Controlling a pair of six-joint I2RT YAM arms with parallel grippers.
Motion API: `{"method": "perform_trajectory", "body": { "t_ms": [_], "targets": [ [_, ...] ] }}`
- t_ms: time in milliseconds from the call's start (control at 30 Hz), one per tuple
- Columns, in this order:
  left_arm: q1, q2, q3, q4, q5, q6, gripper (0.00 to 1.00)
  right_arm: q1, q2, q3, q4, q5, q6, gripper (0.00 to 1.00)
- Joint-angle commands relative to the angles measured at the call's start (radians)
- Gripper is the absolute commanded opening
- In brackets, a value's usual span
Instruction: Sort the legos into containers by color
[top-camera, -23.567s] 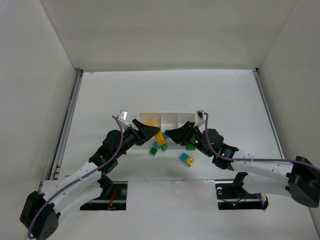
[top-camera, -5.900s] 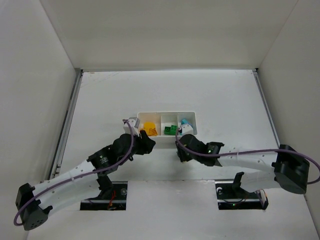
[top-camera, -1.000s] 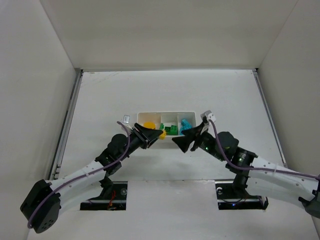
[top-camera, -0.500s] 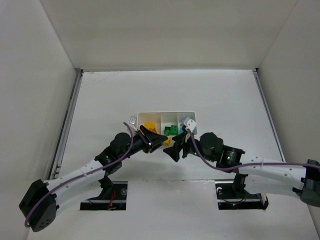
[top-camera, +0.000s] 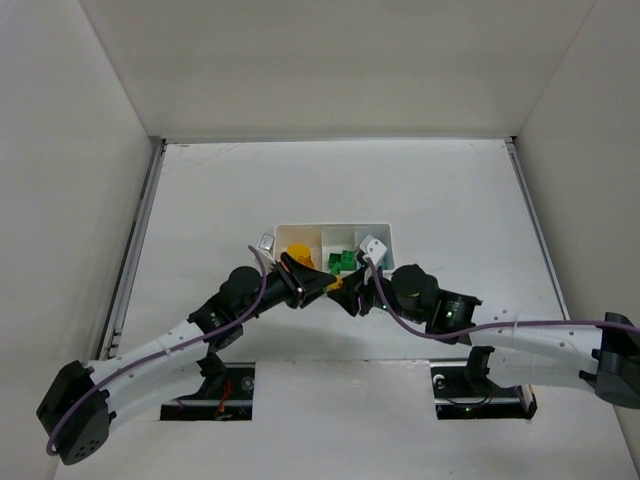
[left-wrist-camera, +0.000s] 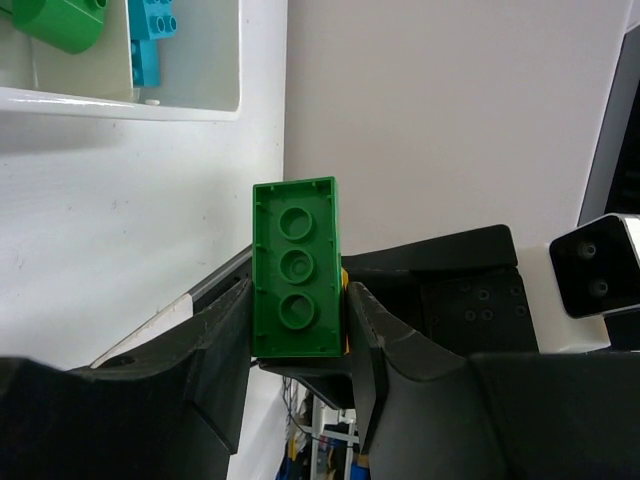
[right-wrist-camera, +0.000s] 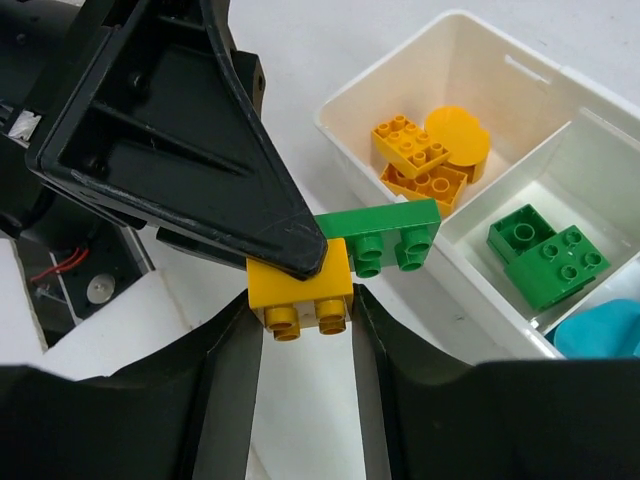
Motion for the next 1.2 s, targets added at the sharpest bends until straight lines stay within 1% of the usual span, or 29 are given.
{"method": "perform_trajectory", "body": {
  "t_ms": [0,233,567,867,1033,1167],
  "targets": [
    [0.012,-0.044,0.018,0.006,-0.008,-0.016,0.23,0.006,-0.034,0.036,0.051,0.030,0.005,0.38],
    [0.056,-0.070,0.004,-0.012,-0.011,0.005,0.23,0.006,-0.128,-0.012,0.013,0.023,0.023,0.35],
    [0.088,-0.073,-0.005,-0.014,-0.008,0.013,0.23,0.005,-0.185,-0.044,-0.021,0.023,0.034,0.33],
    [0.113,-0.095,-0.009,-0.040,-0.013,0.017,0.18,-0.004,-0.251,-0.081,-0.030,0.026,0.052,0.33],
    [0.119,-0.106,0.001,-0.052,-0.014,0.040,0.18,-0.003,-0.220,-0.067,-0.022,0.033,0.060,0.34],
    [0.148,-0.133,0.039,-0.080,-0.034,0.111,0.20,-0.004,-0.098,-0.001,0.005,0.067,0.049,0.35]
  ]
}}
